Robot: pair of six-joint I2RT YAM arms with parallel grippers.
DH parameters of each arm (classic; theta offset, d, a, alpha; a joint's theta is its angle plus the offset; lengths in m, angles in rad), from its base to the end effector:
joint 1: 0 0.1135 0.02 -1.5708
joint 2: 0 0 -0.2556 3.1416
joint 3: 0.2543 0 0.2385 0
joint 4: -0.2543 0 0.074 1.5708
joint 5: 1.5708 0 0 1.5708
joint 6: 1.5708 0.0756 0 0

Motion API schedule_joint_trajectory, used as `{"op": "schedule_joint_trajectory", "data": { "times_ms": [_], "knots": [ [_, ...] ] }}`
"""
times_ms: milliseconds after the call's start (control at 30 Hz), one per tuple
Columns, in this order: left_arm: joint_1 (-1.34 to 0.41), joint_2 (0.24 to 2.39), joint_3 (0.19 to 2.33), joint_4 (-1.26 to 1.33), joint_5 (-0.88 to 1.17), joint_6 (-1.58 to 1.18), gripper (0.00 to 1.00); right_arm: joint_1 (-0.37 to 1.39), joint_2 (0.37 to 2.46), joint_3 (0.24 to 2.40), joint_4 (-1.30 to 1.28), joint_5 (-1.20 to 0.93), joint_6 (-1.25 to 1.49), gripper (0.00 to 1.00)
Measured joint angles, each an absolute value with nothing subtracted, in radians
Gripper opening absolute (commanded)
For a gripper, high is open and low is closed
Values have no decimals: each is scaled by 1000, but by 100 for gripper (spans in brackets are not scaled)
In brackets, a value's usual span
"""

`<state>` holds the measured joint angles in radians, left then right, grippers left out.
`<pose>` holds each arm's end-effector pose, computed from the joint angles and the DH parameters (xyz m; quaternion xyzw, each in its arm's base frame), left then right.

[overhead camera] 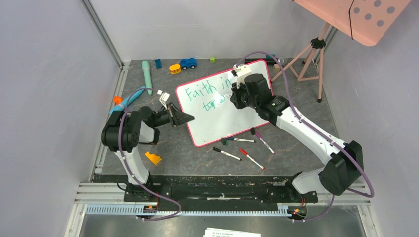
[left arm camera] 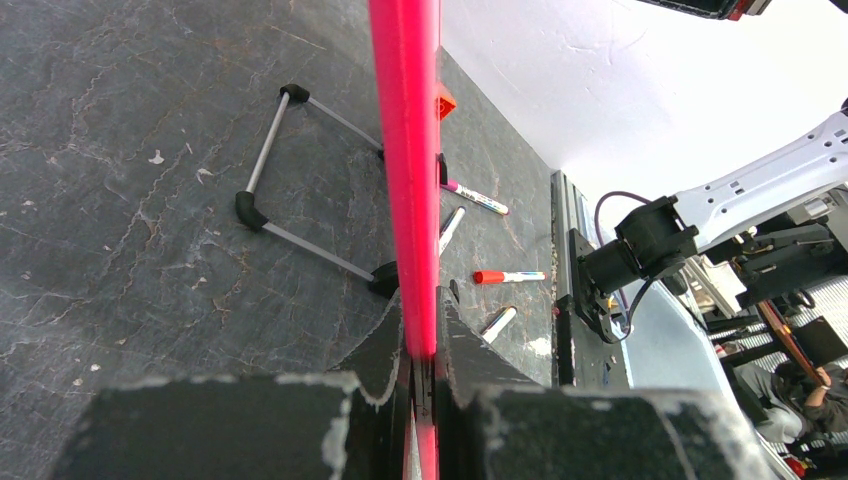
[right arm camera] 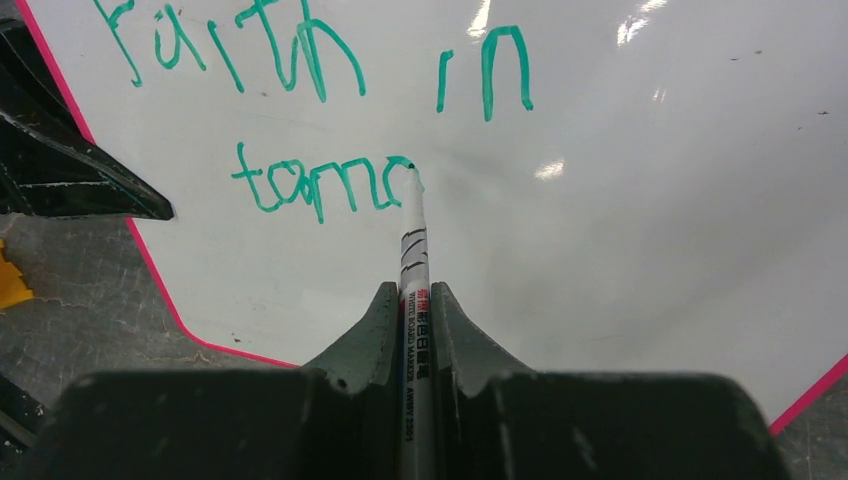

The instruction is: Write a sentence on the whiteboard

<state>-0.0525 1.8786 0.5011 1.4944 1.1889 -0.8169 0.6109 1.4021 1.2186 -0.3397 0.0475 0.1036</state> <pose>0.2980 -0.0859 0.1540 0.1829 0.6669 -0.5983 0.4047 0.2843 0.1947 0.3076 -0.2057 0.8410 0.1556 0.4757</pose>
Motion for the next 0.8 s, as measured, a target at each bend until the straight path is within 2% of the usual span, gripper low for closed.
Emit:
{"op": "schedule_joint_trajectory", "data": {
  "times_ms": [800],
  "knots": [
    [-53,1879,501,1494,1189,-817,2,606,1449,1219,-338,84,92,0]
  ]
}}
